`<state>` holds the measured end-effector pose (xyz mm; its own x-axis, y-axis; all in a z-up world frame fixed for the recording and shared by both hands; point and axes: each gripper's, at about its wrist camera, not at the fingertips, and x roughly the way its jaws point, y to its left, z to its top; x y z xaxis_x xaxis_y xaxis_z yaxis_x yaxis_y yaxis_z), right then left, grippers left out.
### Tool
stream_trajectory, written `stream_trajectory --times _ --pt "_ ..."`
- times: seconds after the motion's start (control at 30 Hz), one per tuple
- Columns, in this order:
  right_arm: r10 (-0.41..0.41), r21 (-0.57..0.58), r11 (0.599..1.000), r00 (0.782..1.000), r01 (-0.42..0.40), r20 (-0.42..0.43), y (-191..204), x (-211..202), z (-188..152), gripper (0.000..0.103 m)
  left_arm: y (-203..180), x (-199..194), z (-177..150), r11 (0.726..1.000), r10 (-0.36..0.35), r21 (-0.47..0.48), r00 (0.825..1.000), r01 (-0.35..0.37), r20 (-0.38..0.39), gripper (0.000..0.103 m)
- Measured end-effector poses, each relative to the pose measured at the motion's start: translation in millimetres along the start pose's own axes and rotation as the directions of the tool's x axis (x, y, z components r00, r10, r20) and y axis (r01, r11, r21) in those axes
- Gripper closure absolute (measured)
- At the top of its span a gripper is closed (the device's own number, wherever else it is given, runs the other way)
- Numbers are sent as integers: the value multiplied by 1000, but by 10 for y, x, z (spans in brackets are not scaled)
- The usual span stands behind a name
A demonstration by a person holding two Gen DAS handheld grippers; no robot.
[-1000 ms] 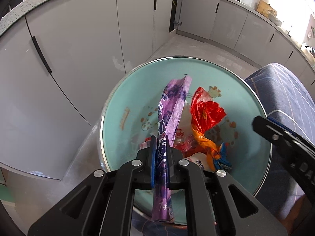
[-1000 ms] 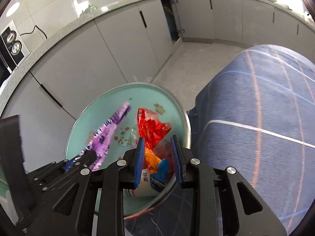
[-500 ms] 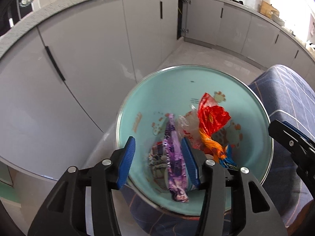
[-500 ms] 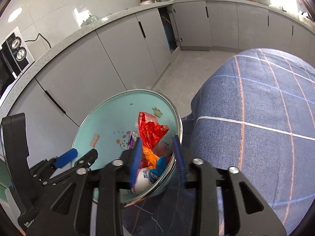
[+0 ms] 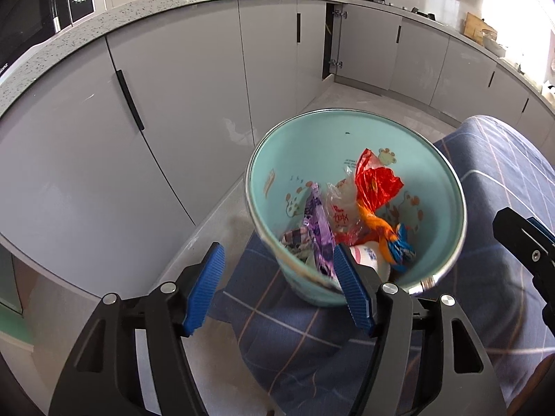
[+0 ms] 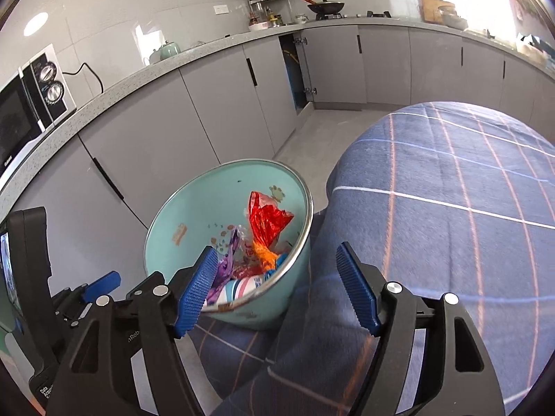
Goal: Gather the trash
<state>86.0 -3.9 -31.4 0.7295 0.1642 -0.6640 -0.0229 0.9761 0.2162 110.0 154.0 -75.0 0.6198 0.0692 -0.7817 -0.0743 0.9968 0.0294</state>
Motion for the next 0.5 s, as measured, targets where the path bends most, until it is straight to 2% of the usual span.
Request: stream_trajectory --times 0.2,0.37,0.5 --pt "-29 -2 1000 999 29 -21 24 -157 -114 32 14 -129 -150 1000 2 5 1000 -2 -23 38" --pt "-39 -10 999 997 39 -74 85 -204 -250 32 30 -135 -291 1000 -1 6 996 1 -84 38" --pt "-37 -17 999 995 36 -88 117 -265 -389 32 48 -205 -442 1000 7 17 995 -5 -99 38"
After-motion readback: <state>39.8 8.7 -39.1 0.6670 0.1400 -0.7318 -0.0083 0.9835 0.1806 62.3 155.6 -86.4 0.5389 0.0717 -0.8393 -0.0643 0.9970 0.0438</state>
